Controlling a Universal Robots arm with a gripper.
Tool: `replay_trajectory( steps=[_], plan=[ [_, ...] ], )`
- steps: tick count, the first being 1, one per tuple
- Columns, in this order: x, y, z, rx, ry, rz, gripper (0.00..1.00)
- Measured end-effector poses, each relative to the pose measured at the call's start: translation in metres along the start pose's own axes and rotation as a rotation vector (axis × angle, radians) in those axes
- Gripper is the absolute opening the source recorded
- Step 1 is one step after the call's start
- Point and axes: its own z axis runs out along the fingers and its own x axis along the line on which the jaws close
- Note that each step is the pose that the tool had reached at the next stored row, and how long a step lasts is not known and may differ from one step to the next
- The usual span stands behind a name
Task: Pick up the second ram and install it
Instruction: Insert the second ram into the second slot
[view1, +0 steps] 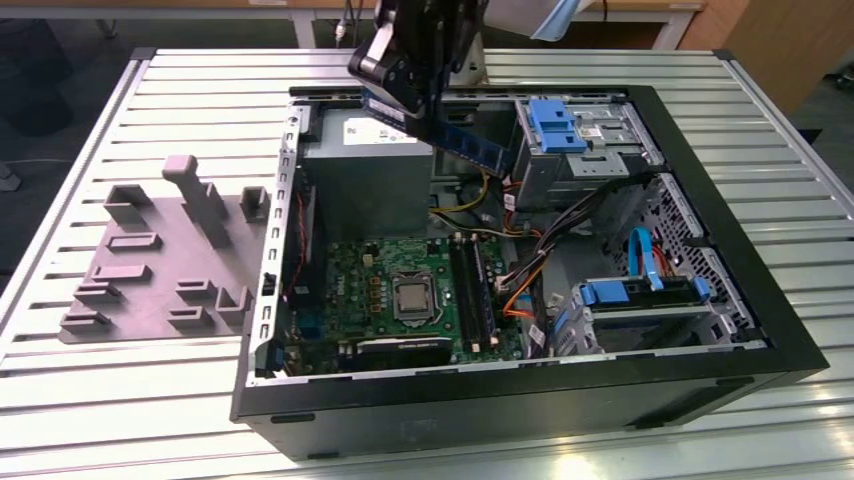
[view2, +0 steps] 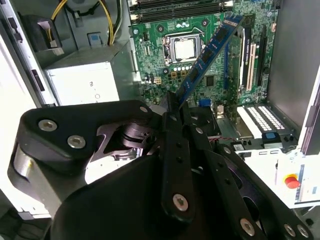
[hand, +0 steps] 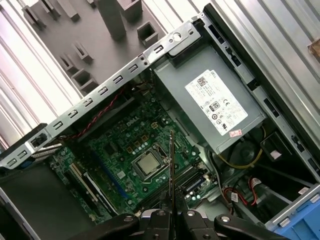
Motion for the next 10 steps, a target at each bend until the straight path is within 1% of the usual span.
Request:
replay_trajectory(
  steps=[10],
  plan=[
    [0.0, 0.0, 0.0003, 0.0016, -0.001, 0.067, 0.14]
  ],
)
